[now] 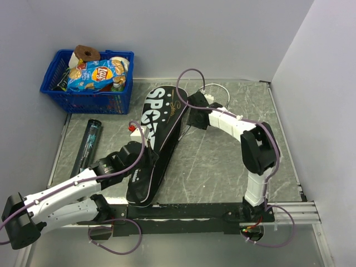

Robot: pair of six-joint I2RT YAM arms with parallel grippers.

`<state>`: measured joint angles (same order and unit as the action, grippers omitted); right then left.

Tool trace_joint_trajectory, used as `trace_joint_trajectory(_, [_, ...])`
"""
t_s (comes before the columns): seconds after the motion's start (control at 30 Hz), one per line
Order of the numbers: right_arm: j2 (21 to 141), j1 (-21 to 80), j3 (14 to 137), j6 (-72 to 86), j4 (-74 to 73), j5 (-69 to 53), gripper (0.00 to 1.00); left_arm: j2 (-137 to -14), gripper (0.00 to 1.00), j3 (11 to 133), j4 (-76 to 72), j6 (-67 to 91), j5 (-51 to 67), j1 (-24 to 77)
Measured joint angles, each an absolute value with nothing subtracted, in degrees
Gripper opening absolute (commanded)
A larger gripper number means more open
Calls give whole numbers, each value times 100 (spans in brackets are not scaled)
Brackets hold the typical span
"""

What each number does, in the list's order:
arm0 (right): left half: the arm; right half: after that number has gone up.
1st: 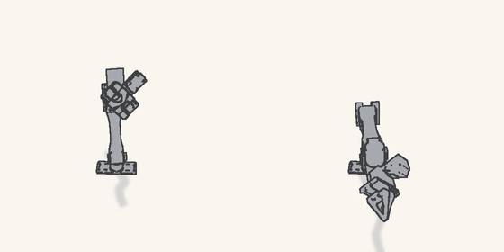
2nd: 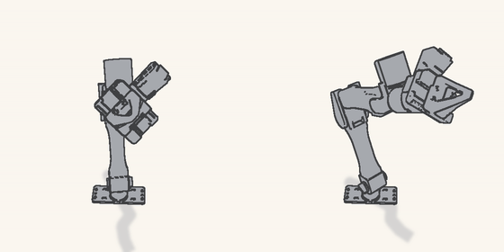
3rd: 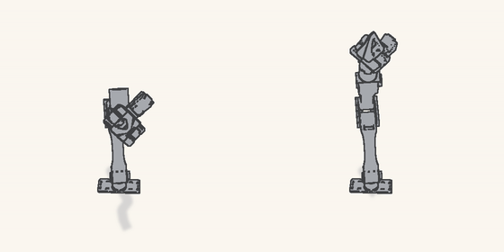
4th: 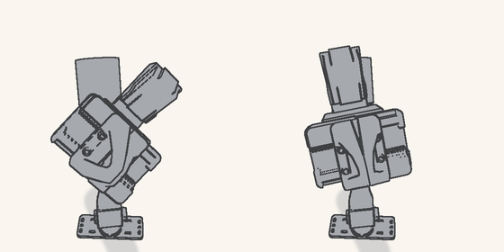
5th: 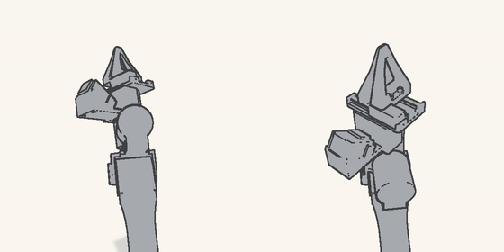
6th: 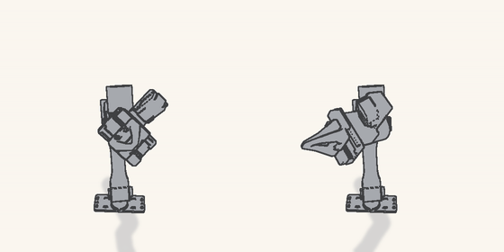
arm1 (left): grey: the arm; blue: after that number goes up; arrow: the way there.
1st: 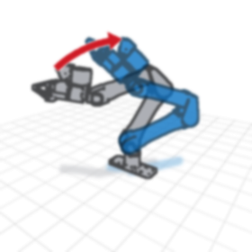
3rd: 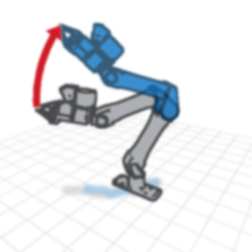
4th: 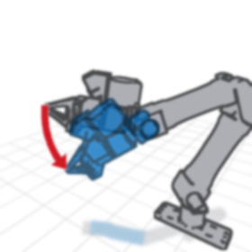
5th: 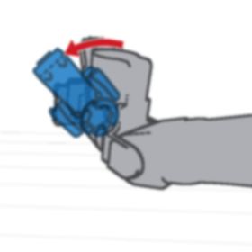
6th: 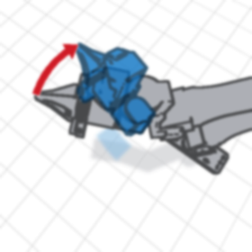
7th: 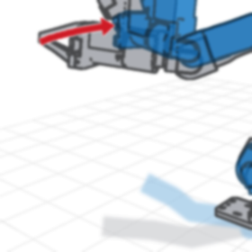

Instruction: Pack up the badminton gear

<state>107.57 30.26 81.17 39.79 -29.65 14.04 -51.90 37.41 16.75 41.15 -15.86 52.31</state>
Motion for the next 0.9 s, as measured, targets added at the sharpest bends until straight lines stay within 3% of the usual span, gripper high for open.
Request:
trace_joint_trajectory(0.53, [12346, 2733, 9747, 4462, -3542, 1234, 56, -5078, 1, 3503, 1417, 4069, -1457, 5229])
trace_joint_trajectory(0.9, [12637, 2733, 10154, 4545, -3964, 1197, 55, -4742, 1, 3487, 1450, 3959, -1533, 5221])
